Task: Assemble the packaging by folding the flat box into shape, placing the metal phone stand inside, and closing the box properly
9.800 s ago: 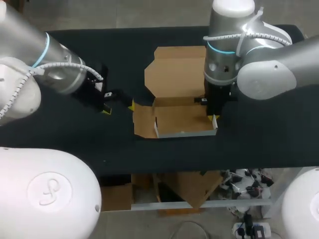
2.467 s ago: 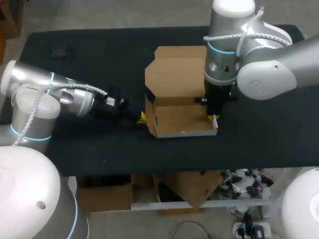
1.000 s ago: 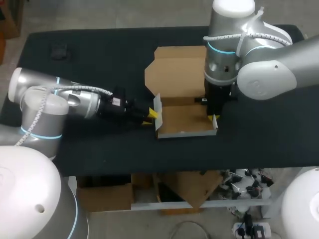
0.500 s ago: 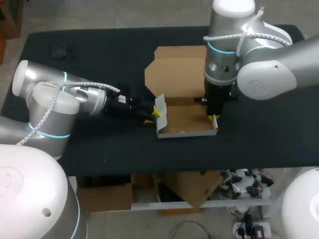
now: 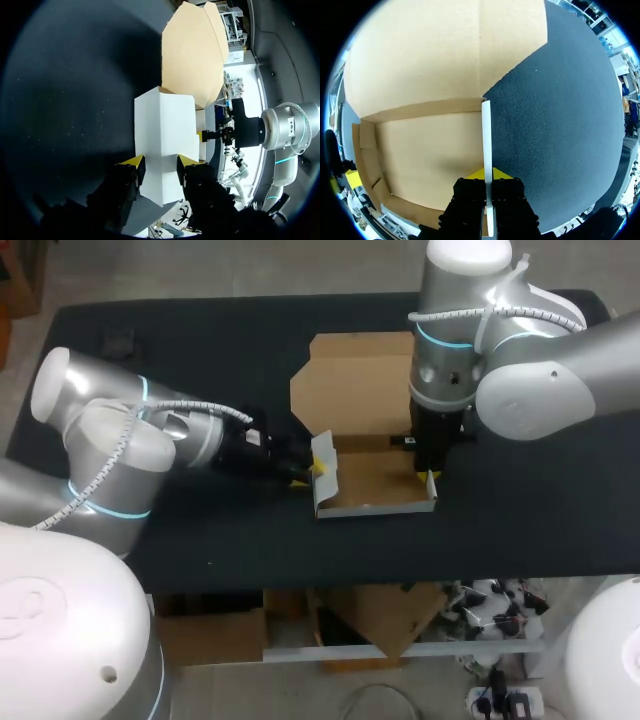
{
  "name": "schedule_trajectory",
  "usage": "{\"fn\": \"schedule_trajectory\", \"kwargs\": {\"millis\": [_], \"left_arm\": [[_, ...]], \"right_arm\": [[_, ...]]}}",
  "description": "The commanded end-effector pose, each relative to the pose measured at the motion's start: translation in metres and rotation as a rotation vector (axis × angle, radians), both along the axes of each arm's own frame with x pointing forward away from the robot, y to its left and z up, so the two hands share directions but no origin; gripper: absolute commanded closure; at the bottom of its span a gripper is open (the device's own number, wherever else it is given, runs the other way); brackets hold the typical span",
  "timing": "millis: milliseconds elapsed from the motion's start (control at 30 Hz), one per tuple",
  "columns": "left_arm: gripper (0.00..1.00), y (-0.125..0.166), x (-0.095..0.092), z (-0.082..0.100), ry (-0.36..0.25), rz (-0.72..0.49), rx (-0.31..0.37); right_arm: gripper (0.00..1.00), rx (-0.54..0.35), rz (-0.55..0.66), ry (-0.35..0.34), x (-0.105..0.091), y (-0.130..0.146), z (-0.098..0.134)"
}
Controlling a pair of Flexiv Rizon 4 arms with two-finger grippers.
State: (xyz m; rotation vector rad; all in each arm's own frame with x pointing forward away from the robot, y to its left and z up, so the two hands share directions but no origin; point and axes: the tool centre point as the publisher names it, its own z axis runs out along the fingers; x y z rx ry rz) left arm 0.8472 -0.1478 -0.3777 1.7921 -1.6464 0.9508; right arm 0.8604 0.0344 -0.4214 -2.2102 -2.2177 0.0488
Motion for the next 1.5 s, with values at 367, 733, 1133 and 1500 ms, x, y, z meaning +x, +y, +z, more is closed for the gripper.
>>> {"fn": "schedule_trajectory", "kwargs": {"millis": [367,733,1133,1500], "left_arm": [[0.53,-0.004,0.002,0.003,0.001,0.002,0.077],[0.48,-0.005,0.002,0.006,-0.011,0.002,0.121],[0.47,-0.013,0.004,0.004,-0.019,-0.007,0.216],[0.44,-0.018,0.005,-0.001,-0.014,-0.01,0.314]], "right_arm": [[1.0,-0.002,-0.001,-0.001,-0.001,0.001,-0.001],[1.0,-0.002,-0.001,-0.001,-0.001,0.001,-0.001],[1.0,-0.002,-0.001,-0.001,-0.001,0.001,-0.001],[1.0,-0.002,-0.001,-0.001,-0.001,0.001,-0.001]]}}
